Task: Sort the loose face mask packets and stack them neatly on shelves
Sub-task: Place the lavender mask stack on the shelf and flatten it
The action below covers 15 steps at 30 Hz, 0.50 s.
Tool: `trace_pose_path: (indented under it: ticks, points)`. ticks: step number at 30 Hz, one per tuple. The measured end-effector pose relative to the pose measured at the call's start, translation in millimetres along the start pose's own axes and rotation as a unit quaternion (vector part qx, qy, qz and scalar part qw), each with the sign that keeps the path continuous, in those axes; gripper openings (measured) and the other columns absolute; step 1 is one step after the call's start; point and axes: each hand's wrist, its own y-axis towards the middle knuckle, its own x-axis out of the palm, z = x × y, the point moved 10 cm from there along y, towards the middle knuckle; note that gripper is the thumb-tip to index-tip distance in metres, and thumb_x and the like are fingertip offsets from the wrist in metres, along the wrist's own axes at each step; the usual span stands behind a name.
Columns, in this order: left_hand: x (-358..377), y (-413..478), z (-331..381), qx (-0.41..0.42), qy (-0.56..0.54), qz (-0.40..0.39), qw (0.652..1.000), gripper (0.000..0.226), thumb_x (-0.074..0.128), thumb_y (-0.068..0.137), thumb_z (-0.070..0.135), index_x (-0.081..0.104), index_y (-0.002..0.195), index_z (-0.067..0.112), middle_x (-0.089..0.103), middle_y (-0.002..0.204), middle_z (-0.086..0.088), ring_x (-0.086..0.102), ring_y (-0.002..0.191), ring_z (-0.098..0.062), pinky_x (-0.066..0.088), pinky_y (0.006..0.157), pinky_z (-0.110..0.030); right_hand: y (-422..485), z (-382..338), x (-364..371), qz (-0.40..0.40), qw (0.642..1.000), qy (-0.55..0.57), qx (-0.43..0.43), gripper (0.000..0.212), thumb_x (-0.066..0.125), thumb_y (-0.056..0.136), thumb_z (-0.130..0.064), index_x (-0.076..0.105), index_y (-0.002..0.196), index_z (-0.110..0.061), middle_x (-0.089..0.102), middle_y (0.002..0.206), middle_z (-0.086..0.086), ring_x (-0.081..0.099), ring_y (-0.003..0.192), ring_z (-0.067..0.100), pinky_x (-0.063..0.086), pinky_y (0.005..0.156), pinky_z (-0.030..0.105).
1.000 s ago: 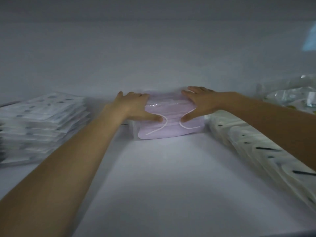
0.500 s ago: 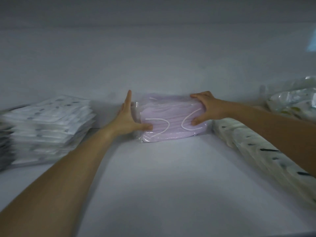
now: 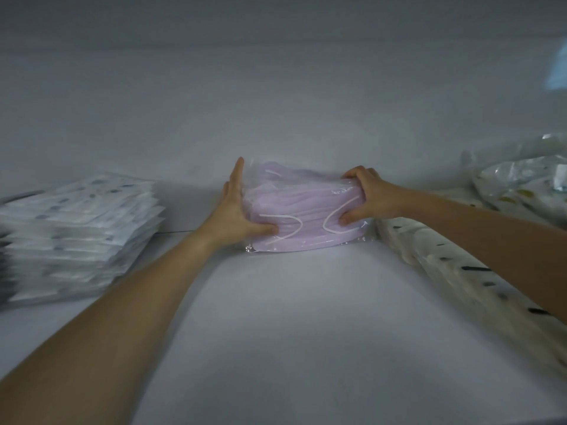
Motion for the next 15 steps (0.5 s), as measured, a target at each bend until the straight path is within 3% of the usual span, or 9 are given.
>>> trace_pose_path:
  ticks: [4,7,11,15]
  points:
    - [-4,0,4,0.026,0.041,-0.02,0.999,0.14,0.091,0.054,0.025,-0.014,0.146,0.039,0.009,0.142,0.013,0.016,0.12,0.016,0.015,0.093,0.001,-4,-5,-2,0.011,0.999,0.019,-0.031,0.086,0.084,0.064,-0.027,0.032,0.133,-0.024,0.033,0.124,-0.003,0.042,0.111,0.012,0.032,0.092,0.023]
    - [-2,-1,3,0.017,0.057,-0.062,0.996,0.14,0.091,0.05,0.034,-0.015,0.14,0.05,0.008,0.151,0.012,0.022,0.127,0.006,0.018,0.098,-0.005,-5,-10,-4,0.003,0.999,0.009,-0.05,0.084,0.084,0.064,-0.026,0.034,0.132,-0.023,0.038,0.124,-0.004,0.043,0.11,0.011,0.033,0.091,0.022]
    - [-4,1,0,0.004,0.072,-0.062,0.996,0.139,0.091,0.046,0.04,-0.014,0.136,0.058,0.033,0.14,-0.002,0.029,0.124,0.001,0.024,0.097,-0.013,-4,-12,-4,-0.01,0.999,0.009,-0.047,0.082,0.084,0.065,-0.024,0.035,0.13,-0.02,0.044,0.119,-0.004,0.047,0.103,0.012,0.034,0.083,0.021]
    - [3,1,-9,-0.023,-0.022,-0.073,0.997,0.142,0.09,0.052,0.029,-0.016,0.143,0.047,0.021,0.149,0.001,0.013,0.116,0.032,0.02,0.094,-0.004,-4,-9,-2,-0.014,0.999,0.031,-0.03,0.082,0.084,0.066,-0.025,0.033,0.131,-0.022,0.044,0.119,-0.005,0.047,0.105,0.013,0.035,0.083,0.023]
